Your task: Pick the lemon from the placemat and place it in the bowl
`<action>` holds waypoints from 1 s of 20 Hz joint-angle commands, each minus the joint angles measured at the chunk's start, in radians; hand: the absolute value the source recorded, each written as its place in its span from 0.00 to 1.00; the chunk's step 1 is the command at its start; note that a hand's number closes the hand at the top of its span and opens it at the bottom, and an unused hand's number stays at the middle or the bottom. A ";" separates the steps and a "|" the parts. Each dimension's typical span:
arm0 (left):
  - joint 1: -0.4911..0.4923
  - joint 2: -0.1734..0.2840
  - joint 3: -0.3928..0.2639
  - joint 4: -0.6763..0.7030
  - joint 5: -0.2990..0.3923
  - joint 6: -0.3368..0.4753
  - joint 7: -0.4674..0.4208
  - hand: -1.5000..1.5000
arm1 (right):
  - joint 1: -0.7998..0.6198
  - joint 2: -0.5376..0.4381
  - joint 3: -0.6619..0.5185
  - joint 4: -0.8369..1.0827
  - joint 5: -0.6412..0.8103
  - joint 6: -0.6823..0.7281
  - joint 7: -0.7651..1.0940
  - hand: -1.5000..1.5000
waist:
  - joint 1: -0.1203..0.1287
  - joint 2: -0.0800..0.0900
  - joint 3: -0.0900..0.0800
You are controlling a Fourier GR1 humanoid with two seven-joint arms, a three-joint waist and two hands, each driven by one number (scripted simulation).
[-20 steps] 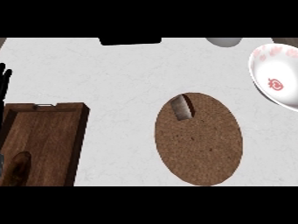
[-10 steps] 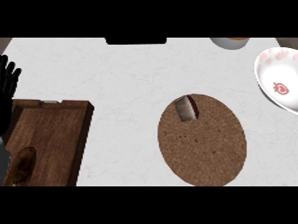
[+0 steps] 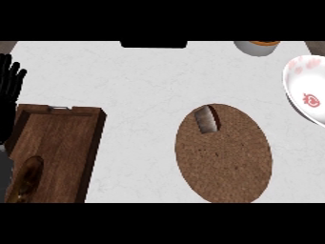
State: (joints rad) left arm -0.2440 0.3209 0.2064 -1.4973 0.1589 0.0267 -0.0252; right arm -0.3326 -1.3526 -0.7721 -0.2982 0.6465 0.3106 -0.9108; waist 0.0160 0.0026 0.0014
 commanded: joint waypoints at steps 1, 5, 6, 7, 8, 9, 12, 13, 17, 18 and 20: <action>-0.004 -0.015 -0.003 0.034 -0.004 0.000 -0.021 0.50 | -0.097 0.018 0.038 -0.036 -0.025 0.197 0.005 1.00 | 0.007 0.001 -0.003; -0.059 -0.041 -0.043 0.026 -0.042 0.046 0.029 0.50 | -0.224 0.023 0.101 -0.111 -0.034 0.264 0.143 1.00 | 0.011 0.001 -0.003; -0.021 -0.007 -0.020 -0.012 -0.010 0.000 0.033 0.50 | -0.224 0.053 0.119 -0.118 -0.031 0.250 0.153 1.00 | 0.014 -0.001 -0.002; 0.007 0.003 -0.004 0.037 0.003 -0.042 -0.031 0.50 | -0.257 0.090 0.145 -0.155 -0.028 0.241 0.201 1.00 | 0.016 0.001 -0.004; -0.058 -0.015 -0.021 0.030 -0.022 0.015 0.025 0.50 | -0.267 0.142 0.174 -0.181 -0.022 0.230 0.221 1.00 | 0.008 0.000 -0.003; -0.059 0.007 0.002 0.022 -0.014 0.009 0.026 0.50 | -0.261 0.136 0.174 -0.191 -0.037 0.263 0.231 1.00 | -0.001 -0.003 -0.003; -0.010 0.010 0.009 0.005 0.016 -0.033 0.017 0.50 | -0.334 0.174 0.250 -0.253 -0.014 0.270 0.323 1.00 | 0.012 -0.001 -0.003; -0.079 0.011 0.003 0.036 -0.010 0.006 0.048 0.50 | -0.349 0.192 0.266 -0.250 -0.015 0.282 0.322 1.00 | 0.005 0.001 -0.002; -0.031 -0.011 -0.005 0.019 -0.031 0.016 0.007 0.50 | -0.414 0.295 0.320 -0.332 -0.022 0.293 0.471 1.00 | -0.001 -0.002 -0.002; -0.042 0.015 0.016 0.018 0.012 -0.024 0.049 0.50 | -0.380 0.328 0.319 -0.334 -0.029 0.277 0.464 1.00 | -0.006 -0.003 -0.002; -0.038 -0.017 0.002 0.047 -0.020 0.006 -0.001 0.50 | -0.409 0.413 0.347 -0.320 -0.011 0.216 0.498 1.00 | 0.000 0.001 -0.002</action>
State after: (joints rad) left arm -0.2752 0.3152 0.2075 -1.4729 0.1477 0.0237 -0.0099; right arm -0.7067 -1.0396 -0.4663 -0.6072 0.6279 0.5470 -0.4671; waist 0.0164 0.0011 -0.0012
